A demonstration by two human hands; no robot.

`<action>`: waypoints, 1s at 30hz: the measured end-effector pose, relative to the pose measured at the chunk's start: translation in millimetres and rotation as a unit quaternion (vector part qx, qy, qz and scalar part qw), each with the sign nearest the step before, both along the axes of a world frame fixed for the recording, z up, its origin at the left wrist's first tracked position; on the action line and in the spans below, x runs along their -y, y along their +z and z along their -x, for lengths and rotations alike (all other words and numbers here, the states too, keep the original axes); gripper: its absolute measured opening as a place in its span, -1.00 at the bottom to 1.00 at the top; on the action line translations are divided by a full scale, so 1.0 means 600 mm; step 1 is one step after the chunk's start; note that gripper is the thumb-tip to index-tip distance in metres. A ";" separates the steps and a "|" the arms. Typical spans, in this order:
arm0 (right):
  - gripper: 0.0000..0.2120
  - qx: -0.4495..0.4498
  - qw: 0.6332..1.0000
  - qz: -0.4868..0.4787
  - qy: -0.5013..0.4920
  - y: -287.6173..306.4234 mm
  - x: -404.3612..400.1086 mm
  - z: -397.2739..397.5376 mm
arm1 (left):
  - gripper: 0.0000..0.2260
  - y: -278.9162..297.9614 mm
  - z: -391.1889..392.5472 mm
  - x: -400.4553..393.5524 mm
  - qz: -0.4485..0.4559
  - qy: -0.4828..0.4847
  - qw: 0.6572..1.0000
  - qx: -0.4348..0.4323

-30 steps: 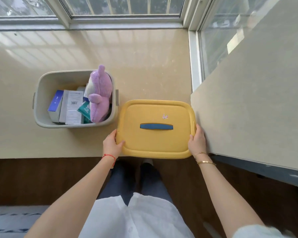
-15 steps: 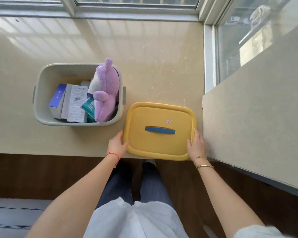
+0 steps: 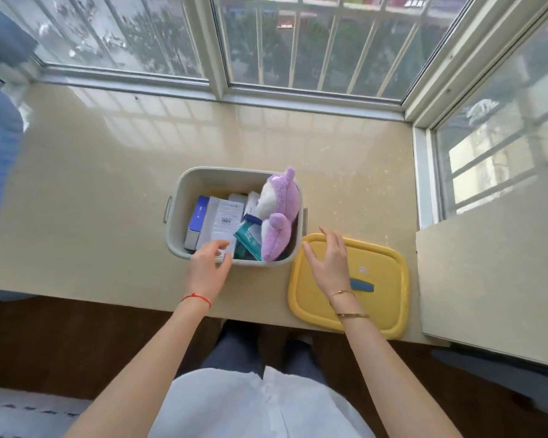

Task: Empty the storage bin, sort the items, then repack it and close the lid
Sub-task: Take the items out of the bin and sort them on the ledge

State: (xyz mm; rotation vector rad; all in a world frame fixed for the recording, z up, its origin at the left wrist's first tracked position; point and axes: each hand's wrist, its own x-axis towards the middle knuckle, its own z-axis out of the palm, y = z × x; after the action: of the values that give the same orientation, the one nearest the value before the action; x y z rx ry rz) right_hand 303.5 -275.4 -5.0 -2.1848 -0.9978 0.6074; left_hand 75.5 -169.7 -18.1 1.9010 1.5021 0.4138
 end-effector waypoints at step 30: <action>-0.53 -0.121 0.978 -0.009 -0.170 -0.021 -0.137 0.109 | -0.46 -0.001 0.074 -0.196 0.105 0.097 0.990 0.009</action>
State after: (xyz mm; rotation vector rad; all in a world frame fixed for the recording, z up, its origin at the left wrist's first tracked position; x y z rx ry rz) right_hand 238.2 -193.0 -17.4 -2.1370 -0.4849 0.6762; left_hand 30.8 -52.1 -18.5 1.5925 1.6558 0.3443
